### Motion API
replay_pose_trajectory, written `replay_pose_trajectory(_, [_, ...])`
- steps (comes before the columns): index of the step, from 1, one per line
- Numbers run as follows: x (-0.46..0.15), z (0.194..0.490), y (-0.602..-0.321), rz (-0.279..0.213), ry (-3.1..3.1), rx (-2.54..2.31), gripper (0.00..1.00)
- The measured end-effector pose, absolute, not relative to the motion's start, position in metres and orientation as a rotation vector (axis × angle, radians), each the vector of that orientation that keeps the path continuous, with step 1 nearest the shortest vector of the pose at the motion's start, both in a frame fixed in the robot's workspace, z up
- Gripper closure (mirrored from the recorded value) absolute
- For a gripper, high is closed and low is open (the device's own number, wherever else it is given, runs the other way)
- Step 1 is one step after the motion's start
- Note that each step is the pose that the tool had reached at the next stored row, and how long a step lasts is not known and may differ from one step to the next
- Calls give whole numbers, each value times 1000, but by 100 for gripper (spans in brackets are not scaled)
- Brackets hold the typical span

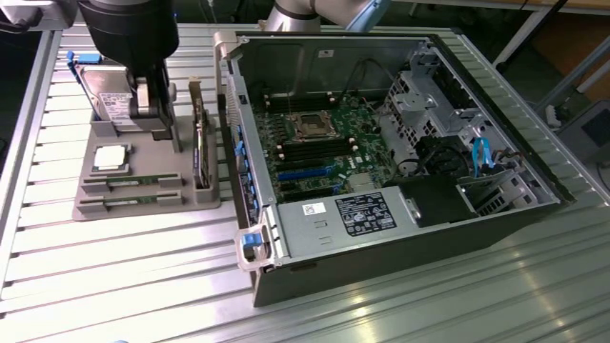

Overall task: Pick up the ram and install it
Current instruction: 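Pick up the ram and move it above insertion slot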

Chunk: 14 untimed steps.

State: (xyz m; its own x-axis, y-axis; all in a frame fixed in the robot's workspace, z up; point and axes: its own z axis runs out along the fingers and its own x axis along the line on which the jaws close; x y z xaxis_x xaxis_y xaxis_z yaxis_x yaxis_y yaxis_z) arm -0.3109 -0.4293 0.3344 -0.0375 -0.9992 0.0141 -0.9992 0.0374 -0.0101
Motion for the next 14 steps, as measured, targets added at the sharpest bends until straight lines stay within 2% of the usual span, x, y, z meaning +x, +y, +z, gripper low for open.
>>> replay_pose_trajectory(14, [-313, 322, -432, 27, -2258, 2179, 71])
